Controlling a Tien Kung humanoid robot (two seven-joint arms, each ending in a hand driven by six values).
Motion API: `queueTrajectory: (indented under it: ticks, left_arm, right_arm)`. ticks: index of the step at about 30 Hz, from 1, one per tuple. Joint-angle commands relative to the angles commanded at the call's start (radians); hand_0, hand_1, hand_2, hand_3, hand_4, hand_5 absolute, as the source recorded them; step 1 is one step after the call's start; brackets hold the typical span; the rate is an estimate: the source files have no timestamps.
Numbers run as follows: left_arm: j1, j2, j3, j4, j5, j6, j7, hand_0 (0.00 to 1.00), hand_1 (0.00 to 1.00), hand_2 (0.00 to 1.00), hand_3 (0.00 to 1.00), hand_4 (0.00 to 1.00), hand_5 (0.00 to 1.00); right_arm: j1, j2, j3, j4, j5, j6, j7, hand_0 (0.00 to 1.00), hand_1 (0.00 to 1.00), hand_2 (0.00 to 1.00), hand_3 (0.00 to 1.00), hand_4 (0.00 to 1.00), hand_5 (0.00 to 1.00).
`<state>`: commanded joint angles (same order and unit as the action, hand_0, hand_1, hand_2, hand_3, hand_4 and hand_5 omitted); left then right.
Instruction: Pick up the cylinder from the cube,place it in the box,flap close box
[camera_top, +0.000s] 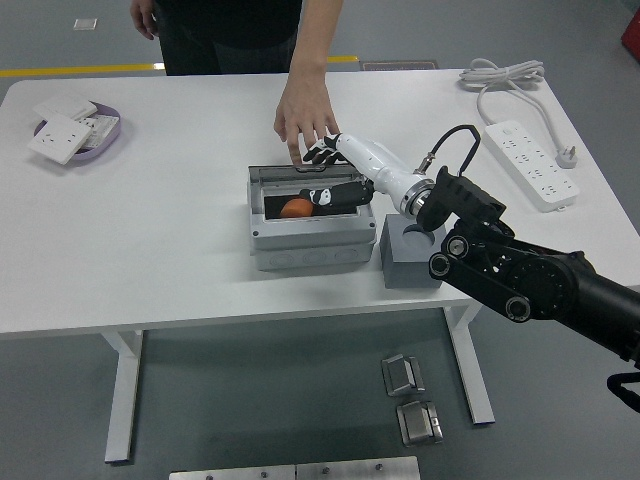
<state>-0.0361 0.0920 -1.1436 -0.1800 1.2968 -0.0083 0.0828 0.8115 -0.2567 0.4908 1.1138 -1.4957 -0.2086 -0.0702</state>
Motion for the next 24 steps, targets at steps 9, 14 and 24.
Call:
queueTrajectory:
  ticks: [9, 14, 24]
  left_arm:
    - [0.006, 0.005, -0.004, 0.0, 0.001, 0.002, -0.003, 0.597, 0.618, 0.57, 0.607, 0.657, 0.284]
    - [0.003, 0.001, -0.005, 0.0, 0.003, 0.001, -0.002, 0.598, 0.618, 0.569, 0.607, 0.657, 0.283]
    - [0.017, -0.004, -0.029, 0.0, 0.017, 0.007, 0.0, 0.598, 0.618, 0.57, 0.607, 0.655, 0.279]
  right_arm:
    - [-0.041, -0.013, 0.011, 0.031, -0.014, -0.005, -0.002, 0.654, 0.653, 0.686, 0.714, 0.793, 0.357]
    - [-0.051, -0.021, 0.045, 0.033, -0.023, -0.008, -0.001, 0.653, 0.652, 0.686, 0.716, 0.792, 0.355]
    - [-0.161, -0.067, 0.276, 0.08, -0.125, -0.013, -0.003, 0.651, 0.648, 0.686, 0.718, 0.792, 0.356]
